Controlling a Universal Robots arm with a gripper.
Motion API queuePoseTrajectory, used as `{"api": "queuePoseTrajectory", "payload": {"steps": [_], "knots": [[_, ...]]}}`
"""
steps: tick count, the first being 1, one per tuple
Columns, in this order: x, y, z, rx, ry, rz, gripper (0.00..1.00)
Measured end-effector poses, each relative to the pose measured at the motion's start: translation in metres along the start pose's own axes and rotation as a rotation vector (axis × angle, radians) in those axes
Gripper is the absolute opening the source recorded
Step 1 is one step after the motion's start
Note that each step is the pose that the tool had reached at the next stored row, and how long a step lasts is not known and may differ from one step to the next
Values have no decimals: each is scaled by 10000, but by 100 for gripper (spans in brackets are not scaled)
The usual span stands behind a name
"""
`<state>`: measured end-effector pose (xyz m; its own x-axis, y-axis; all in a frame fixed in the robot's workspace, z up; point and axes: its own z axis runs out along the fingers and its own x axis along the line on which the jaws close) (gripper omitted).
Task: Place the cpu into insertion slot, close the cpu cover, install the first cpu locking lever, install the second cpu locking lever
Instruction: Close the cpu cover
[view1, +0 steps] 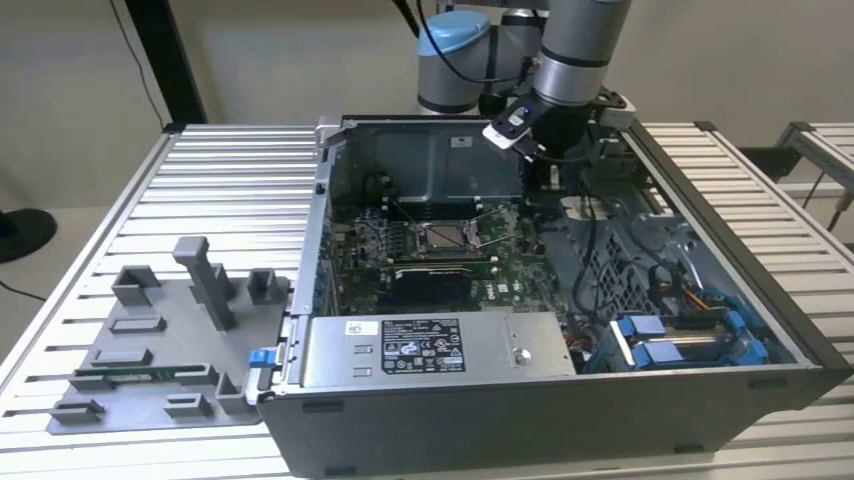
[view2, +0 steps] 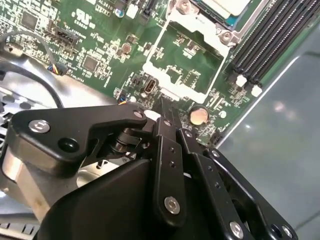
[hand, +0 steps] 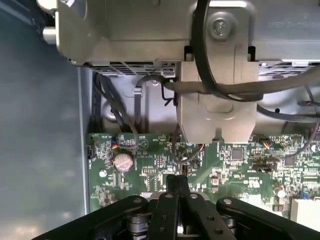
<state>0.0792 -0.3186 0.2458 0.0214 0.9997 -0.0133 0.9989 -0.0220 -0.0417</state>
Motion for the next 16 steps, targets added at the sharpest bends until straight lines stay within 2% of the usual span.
{"api": "queuePoseTrajectory", "payload": {"steps": [4,6,7,12,14,16], "knots": [[3,80,62,53,0,-3,0],[4,104,86,110,-2,-5,0],[4,111,96,157,-2,-5,0],[5,129,137,492,-10,-9,0],[5,134,161,582,-10,-10,0],[6,142,193,625,-13,-11,0]]}}
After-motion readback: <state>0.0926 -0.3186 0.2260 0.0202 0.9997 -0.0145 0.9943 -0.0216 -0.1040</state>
